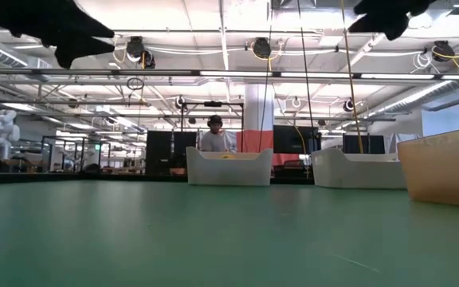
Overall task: Sort produce into baskets
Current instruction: Return to Home Position
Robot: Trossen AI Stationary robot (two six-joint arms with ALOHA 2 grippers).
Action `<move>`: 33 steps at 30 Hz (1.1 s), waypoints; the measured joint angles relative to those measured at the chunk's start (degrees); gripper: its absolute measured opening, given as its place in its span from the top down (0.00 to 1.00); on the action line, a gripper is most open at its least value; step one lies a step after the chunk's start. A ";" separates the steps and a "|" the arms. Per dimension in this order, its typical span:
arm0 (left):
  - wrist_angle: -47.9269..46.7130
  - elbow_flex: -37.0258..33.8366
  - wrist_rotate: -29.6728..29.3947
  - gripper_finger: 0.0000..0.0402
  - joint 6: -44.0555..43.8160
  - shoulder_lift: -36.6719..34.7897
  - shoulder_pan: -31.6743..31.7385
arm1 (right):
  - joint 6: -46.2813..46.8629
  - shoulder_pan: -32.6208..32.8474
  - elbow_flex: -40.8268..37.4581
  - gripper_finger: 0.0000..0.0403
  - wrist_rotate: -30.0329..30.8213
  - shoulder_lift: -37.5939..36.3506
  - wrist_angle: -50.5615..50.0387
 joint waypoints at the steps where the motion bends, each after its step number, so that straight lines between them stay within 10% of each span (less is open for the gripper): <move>1: 1.48 -1.45 0.03 0.52 0.48 -1.89 -0.19 | -0.80 -0.33 0.02 0.40 -1.42 -1.17 -0.26; 11: 7.20 -10.88 1.77 0.52 0.99 -13.04 -0.52 | -7.06 -2.85 -3.72 0.96 -8.09 -9.24 4.48; 33: 9.08 -16.12 11.09 0.52 -3.53 -16.54 -0.52 | 6.66 -7.69 -37.65 1.00 -21.62 -27.51 35.06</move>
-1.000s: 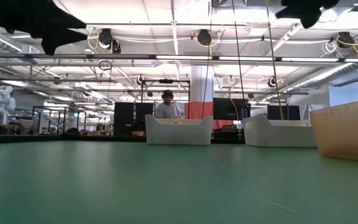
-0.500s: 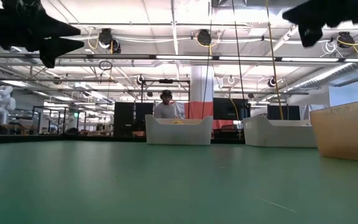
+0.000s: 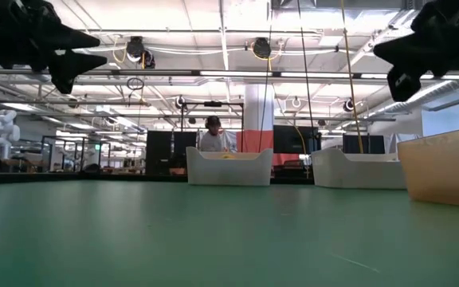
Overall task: Sort produce into baskets
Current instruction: Return to Home Position
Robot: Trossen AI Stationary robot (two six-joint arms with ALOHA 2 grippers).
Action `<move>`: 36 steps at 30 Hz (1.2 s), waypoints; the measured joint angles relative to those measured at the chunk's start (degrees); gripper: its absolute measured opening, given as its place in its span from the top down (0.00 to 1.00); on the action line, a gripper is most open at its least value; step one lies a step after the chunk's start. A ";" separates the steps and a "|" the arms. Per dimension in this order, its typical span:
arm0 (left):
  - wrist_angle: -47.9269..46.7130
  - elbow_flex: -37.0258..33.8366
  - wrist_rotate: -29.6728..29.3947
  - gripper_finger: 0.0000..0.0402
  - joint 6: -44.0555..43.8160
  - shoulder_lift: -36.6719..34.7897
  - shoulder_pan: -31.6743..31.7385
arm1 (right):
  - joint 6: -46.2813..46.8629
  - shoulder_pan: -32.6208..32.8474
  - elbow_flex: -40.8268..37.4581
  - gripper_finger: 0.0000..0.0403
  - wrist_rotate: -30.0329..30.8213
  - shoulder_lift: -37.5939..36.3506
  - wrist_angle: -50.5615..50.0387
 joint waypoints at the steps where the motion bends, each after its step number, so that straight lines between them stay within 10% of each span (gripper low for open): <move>1: 0.00 0.00 0.00 0.52 -0.06 0.00 0.00 | 0.05 0.00 -0.56 1.00 0.00 -0.46 0.24; 36: 2.43 -1.57 -0.85 0.52 3.08 -0.02 0.00 | -7.18 -0.12 -5.78 1.00 -0.30 -4.28 -5.42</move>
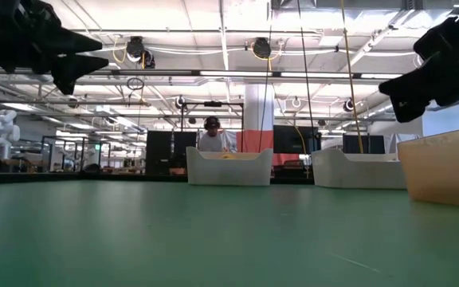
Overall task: Sort produce into baskets
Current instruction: Return to Home Position
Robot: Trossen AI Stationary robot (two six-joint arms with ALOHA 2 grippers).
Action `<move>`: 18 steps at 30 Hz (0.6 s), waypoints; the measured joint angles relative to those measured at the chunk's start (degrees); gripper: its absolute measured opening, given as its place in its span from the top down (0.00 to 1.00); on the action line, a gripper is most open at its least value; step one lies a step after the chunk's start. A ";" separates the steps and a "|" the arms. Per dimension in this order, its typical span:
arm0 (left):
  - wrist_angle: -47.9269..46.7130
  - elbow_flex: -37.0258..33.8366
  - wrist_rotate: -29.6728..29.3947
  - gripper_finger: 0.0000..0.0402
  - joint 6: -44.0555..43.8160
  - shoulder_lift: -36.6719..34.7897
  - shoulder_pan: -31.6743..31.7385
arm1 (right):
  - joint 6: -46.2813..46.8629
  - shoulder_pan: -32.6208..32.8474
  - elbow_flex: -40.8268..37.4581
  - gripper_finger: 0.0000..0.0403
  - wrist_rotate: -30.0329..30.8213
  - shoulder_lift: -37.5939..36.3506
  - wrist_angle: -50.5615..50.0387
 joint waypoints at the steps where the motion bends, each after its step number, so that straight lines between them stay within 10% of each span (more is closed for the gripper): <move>1: -0.09 0.00 -0.01 0.52 0.60 0.00 0.00 | -0.69 -0.17 0.00 1.00 1.28 0.00 -0.19; 18: -3.73 0.00 -0.15 0.52 1.54 0.04 0.00 | -4.49 -0.23 0.07 1.00 4.94 0.52 -0.72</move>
